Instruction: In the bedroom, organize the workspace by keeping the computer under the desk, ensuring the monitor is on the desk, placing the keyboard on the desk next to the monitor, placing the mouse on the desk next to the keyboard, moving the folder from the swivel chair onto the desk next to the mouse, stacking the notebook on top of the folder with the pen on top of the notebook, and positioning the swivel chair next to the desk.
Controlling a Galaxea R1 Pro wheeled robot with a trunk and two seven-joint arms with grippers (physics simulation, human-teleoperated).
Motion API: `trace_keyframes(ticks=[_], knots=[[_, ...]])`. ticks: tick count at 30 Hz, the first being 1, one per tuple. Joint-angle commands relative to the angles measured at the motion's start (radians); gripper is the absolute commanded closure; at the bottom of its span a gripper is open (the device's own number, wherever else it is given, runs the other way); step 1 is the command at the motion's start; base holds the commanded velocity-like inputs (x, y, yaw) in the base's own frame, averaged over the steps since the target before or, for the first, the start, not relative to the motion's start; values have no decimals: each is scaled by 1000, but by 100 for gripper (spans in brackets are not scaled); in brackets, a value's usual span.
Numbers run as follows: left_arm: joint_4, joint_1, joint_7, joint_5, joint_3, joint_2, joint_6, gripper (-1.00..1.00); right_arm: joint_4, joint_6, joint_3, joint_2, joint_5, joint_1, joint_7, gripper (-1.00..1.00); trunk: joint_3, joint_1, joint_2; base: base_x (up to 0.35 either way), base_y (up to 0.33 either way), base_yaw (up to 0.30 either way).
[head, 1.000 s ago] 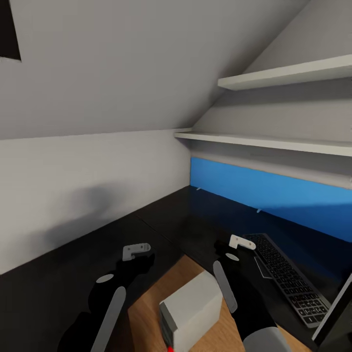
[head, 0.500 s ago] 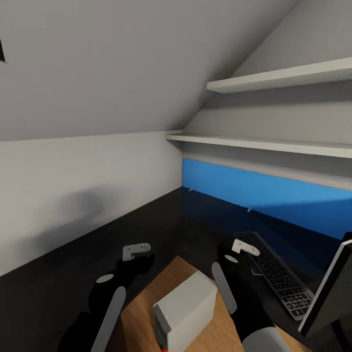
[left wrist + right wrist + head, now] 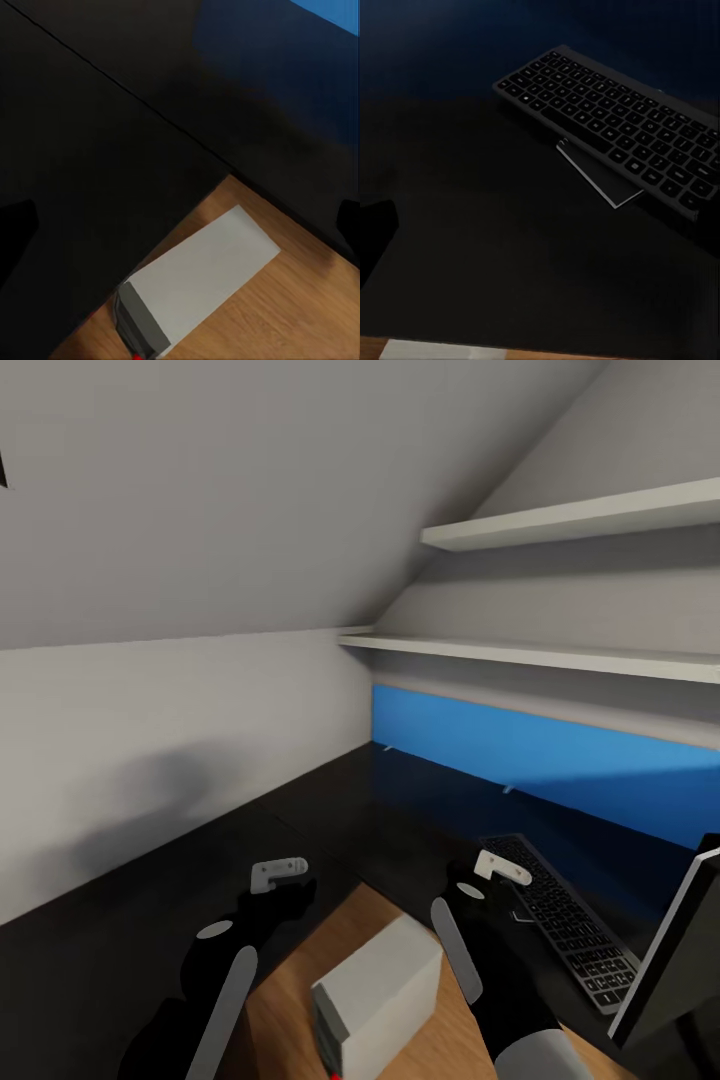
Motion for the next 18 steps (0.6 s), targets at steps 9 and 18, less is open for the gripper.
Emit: trace_keyframes(ticks=[9,18], knots=[[-1,-1,9,12,-1,0,4,-100,-2,8,0,0,-4,-1,-6,-100,-1,0,-1,0,0,-213],[-1,-1,9,12,-1,0,3,-100,-1,7,0,0,-4,-1,-18,-100,-1,0,-1,0,0,-264]])
